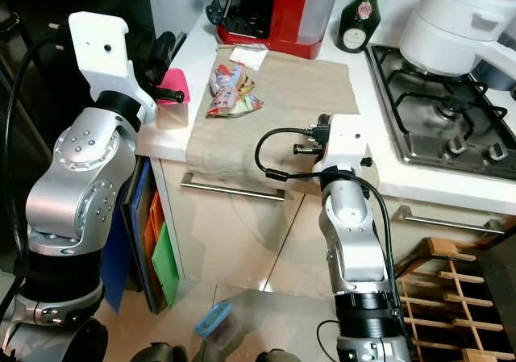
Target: Restocking fridge
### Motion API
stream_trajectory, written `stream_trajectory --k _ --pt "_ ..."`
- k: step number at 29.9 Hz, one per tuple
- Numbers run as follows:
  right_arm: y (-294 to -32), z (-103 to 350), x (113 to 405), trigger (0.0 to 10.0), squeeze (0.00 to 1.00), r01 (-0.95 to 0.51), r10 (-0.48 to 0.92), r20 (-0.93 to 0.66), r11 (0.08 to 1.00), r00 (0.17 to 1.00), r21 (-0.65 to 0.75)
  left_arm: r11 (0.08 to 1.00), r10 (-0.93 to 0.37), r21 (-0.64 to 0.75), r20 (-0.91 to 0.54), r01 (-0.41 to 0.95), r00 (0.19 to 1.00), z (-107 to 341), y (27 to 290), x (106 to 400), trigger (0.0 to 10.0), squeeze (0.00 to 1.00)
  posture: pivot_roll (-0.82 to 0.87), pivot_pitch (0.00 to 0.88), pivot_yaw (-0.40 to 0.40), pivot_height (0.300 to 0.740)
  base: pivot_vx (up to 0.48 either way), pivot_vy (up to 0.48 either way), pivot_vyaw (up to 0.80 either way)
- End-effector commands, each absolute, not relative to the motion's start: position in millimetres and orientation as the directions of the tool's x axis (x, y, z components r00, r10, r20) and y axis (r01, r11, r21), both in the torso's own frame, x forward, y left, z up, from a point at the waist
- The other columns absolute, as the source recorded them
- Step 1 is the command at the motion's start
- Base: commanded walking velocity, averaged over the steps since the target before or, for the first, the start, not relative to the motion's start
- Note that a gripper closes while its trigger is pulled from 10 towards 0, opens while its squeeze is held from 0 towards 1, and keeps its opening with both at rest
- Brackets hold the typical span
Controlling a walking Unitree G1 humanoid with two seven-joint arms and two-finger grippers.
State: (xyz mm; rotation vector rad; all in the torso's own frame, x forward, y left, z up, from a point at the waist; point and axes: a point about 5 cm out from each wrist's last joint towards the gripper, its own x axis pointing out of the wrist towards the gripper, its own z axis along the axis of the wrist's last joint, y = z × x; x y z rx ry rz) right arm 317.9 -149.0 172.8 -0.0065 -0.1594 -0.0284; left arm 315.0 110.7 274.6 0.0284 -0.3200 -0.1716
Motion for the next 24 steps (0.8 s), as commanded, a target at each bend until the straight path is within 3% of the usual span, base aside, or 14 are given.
stream_trajectory --k 1,7,24 --pt "-151 175 319 10.0 0.0 0.043 -0.044 0.171 0.999 0.984 0.01 0.985 -0.172 0.041 0.328 0.168 0.929 277 110 313 10.0 1.0 -0.04 0.018 -0.065 0.74 0.0 0.0 0.0" --pt "-148 178 321 10.0 0.0 0.034 -0.037 0.184 0.999 0.982 0.022 0.99 -0.136 0.006 0.319 0.142 0.938 275 119 316 10.0 1.0 -0.04 0.019 -0.067 0.74 0.0 0.0 0.0" --pt "-148 194 322 10.0 0.0 0.041 -0.036 0.258 0.999 0.965 -0.015 0.984 -0.164 -0.012 0.331 0.177 0.929 278 116 316 10.0 1.0 -0.04 0.023 -0.066 0.74 -0.029 0.427 0.0"
